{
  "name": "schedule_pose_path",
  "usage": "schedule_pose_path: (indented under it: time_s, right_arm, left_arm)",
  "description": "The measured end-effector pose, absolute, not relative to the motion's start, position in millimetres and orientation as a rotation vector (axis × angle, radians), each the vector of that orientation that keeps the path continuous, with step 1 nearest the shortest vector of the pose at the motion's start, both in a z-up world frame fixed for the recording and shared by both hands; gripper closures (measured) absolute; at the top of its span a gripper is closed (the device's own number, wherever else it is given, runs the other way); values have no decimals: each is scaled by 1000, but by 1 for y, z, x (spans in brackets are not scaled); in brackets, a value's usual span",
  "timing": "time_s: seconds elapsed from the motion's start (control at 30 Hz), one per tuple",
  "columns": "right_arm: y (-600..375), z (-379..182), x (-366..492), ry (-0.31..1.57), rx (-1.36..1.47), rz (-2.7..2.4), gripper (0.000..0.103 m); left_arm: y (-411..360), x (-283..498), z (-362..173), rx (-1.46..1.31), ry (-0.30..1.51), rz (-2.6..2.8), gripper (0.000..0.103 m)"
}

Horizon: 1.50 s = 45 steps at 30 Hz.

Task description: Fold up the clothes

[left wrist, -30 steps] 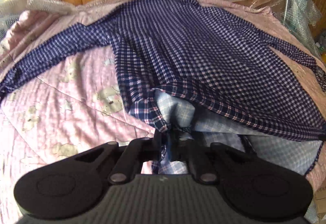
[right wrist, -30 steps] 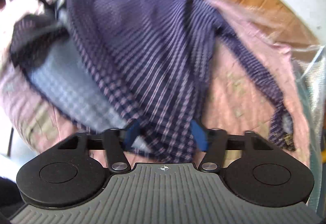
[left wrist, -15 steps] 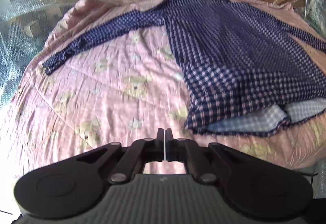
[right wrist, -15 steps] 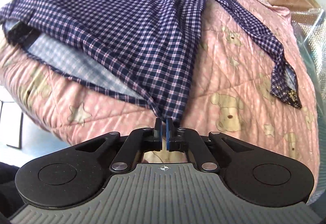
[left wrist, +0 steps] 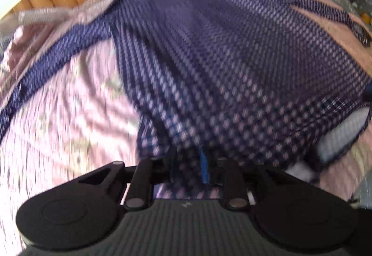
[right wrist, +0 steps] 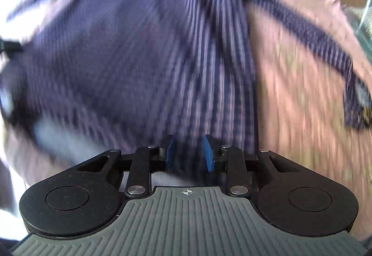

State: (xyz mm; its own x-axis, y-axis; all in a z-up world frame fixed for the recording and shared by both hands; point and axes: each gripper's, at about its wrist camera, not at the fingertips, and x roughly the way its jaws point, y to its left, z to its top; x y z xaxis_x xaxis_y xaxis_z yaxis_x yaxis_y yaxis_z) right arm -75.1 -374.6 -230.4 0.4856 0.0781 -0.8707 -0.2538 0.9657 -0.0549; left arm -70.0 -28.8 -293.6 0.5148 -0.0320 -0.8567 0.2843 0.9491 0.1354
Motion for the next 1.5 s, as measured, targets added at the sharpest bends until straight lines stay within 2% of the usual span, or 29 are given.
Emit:
schedule_pose_path:
  time_s: [0.1,0.2,0.33,0.47,0.6,0.7,0.8,0.83,0.87,0.93,1.0,1.03,1.07,1.13,1.2,1.27,1.33,1.47,1.5]
  right_arm:
    - [-393,-230,-106,1099,-171,205,72]
    - [-416,-224,-110,1199,-76,240,71]
    - [-439,-187,-55,1105,-40,240,71]
    - [-443,-163,74,943,-41,237,61]
    - [-428,-171,218,855,-94,249,61]
    - [-417,-183,314,824,-167,290,61]
    - [-405,-211,373,859,-260,361,61]
    - [-404,-223,382,884,-292,384,61]
    - [-412,-233,385,893,-306,409,62]
    - [-439,-245,387,921,-297,423,58]
    - [-474,-246,385,952,-278,367,58]
    - [-490,-248,382,955,-286,341,58]
    - [-504,-250,380,959,-269,330,58]
    - [-513,-245,384,987,-252,311,58]
    - [-505,-232,387,968,-248,313,63]
    - [-488,-215,394,914,-205,343,64]
    - [-466,-208,407,884,-184,366,65]
    - [-447,-234,439,961,-173,317,67]
    - [-450,-247,444,999,-192,278,68]
  left_arm:
    - [-35,-61,-305,306,1057,-214,85]
    - [-29,-50,-282,271,1058,-165,85]
    - [-24,-29,-249,220,1043,-107,84]
    - [-53,74,-218,244,926,-120,78]
    - [-98,190,-230,340,864,-45,71]
    - [-105,266,-254,340,906,28,69]
    - [-86,310,-284,312,993,92,69]
    - [-80,309,-283,303,994,100,69]
    - [-73,309,-282,293,995,107,59]
    - [-59,307,-280,274,997,122,52]
    - [-45,306,-279,256,1000,137,53]
    - [-38,306,-278,246,1001,144,59]
    - [-31,305,-277,237,1002,151,72]
    - [-17,304,-275,218,1004,166,78]
    - [-8,310,-274,208,1001,172,76]
    - [-25,349,-277,238,979,138,68]
    - [-41,389,-279,268,956,104,68]
    - [-51,462,-312,323,999,120,68]
    - [-48,470,-321,357,987,155,62]
